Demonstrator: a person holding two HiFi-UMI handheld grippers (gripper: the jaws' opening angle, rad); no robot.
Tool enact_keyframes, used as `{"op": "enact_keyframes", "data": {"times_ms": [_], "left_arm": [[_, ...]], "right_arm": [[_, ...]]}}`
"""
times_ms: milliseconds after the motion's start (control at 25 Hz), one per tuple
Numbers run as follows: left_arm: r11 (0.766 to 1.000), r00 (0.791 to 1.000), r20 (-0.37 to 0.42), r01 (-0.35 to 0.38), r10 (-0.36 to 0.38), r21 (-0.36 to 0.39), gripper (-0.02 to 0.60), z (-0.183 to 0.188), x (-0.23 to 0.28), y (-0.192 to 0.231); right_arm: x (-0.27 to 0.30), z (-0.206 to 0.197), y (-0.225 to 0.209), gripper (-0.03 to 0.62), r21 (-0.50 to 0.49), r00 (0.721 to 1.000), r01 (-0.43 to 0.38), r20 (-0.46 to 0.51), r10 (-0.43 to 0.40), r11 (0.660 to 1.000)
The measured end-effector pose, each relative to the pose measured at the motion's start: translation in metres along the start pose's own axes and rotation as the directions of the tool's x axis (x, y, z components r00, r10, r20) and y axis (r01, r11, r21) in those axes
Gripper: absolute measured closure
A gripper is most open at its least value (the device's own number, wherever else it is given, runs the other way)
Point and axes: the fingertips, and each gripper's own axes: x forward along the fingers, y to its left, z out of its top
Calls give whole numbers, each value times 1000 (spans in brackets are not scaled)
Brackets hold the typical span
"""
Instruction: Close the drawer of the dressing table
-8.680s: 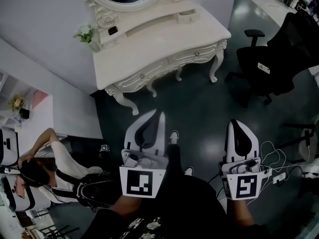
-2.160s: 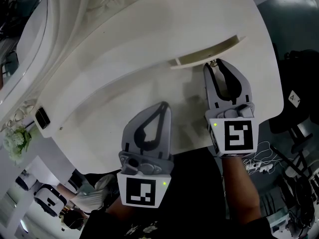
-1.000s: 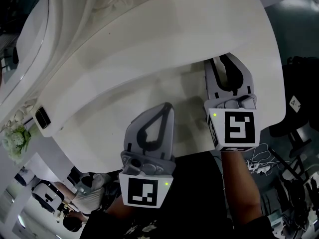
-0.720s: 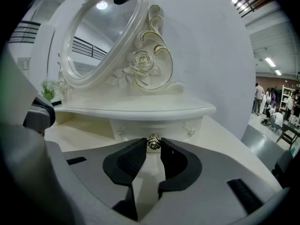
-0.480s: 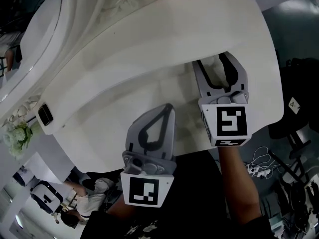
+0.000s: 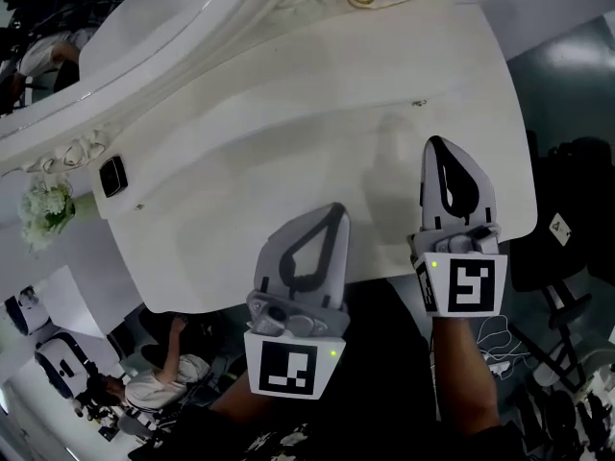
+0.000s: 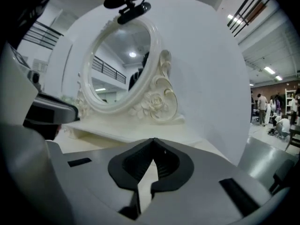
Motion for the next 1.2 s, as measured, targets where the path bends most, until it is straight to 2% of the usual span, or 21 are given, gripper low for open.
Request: {"op": "enact_keyframes", "data": {"times_ms": [240,520,680,880,1200], "left_arm": [[998,995,85,-52,50,28,580,35,-29,-10],[994,979,183,-98,89,42,580,74,-60,-20],[995,973,212,-95,93,-2,580,93,-82,-26],[995,961,264,-100,88,31,580,112,-105,-30],[995,956,286,-89,71,52,580,126,-127,-15]], "right_arm": [[-49,52,20,595,-14,989,-64,130,65,998],[-96,82,31,595,-47,975,-133,172,139,990],[-126,105,39,595,-27,968,-149,200,152,988],[-151,136,53,595,-76,951,-148,262,163,986],[-175,151,57,595,-115,955,-74,278,104,991]]}}
